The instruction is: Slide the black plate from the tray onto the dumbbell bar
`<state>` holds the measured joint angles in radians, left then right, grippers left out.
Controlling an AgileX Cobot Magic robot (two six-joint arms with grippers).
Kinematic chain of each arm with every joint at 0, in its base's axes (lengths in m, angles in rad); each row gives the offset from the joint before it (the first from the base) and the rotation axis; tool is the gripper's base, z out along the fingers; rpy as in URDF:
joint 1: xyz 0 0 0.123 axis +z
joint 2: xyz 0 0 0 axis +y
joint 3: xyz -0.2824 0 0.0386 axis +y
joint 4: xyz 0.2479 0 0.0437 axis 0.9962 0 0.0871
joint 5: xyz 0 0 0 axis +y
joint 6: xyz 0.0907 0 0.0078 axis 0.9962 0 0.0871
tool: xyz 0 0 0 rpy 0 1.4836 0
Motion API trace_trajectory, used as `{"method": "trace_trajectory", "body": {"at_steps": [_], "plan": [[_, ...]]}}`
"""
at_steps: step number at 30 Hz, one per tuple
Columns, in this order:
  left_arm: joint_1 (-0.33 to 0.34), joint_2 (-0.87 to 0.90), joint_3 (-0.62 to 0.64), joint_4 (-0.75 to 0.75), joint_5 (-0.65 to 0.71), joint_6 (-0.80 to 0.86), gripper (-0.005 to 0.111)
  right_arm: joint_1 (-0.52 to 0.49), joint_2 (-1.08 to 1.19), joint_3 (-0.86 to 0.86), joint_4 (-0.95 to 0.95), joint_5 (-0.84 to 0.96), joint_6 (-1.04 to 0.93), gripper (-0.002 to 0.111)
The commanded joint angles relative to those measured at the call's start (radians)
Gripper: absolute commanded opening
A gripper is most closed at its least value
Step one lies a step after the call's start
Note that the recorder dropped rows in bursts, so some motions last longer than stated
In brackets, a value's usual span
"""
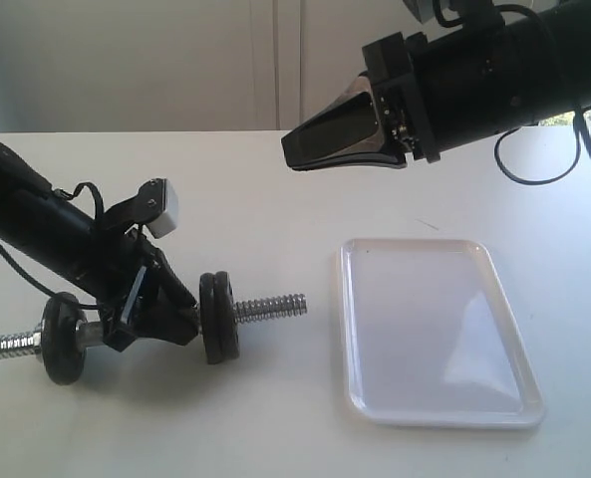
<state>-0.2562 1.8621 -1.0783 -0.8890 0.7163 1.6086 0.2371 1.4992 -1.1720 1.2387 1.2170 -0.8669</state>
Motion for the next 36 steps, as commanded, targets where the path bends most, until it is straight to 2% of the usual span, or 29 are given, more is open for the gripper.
{"method": "trace_trajectory", "body": {"at_steps": [1, 13, 21, 23, 25, 29, 30, 36], "plan": [[-0.005, -0.038, -0.006, 0.016, 0.014, -0.026, 0.055, -0.008, -0.009, -0.002, -0.002, 0.004, -0.010, 0.000], [-0.005, -0.166, -0.006, 0.167, -0.040, -0.153, 0.055, -0.008, -0.009, -0.002, -0.014, 0.004, -0.010, 0.000], [-0.005, -0.317, -0.006, 0.180, -0.060, -0.284, 0.053, -0.008, -0.009, -0.002, -0.016, 0.004, -0.021, 0.000], [-0.005, -0.371, -0.006, 0.180, -0.060, -0.352, 0.047, -0.008, -0.009, -0.002, -0.016, 0.004, -0.026, 0.000], [-0.005, -0.427, -0.006, 0.180, -0.060, -0.429, 0.035, -0.008, -0.009, -0.002, -0.016, 0.004, -0.026, 0.000], [-0.005, -0.525, -0.006, 0.205, -0.054, -0.560, 0.005, -0.008, -0.009, -0.002, -0.016, 0.004, -0.026, 0.000], [-0.005, -0.552, -0.006, 0.222, -0.040, -0.594, 0.000, -0.008, -0.009, -0.002, -0.016, 0.004, -0.026, 0.000], [-0.005, -0.682, -0.004, 0.295, -0.007, -0.782, 0.000, -0.008, -0.009, -0.002, -0.022, 0.004, -0.025, 0.000]]}}
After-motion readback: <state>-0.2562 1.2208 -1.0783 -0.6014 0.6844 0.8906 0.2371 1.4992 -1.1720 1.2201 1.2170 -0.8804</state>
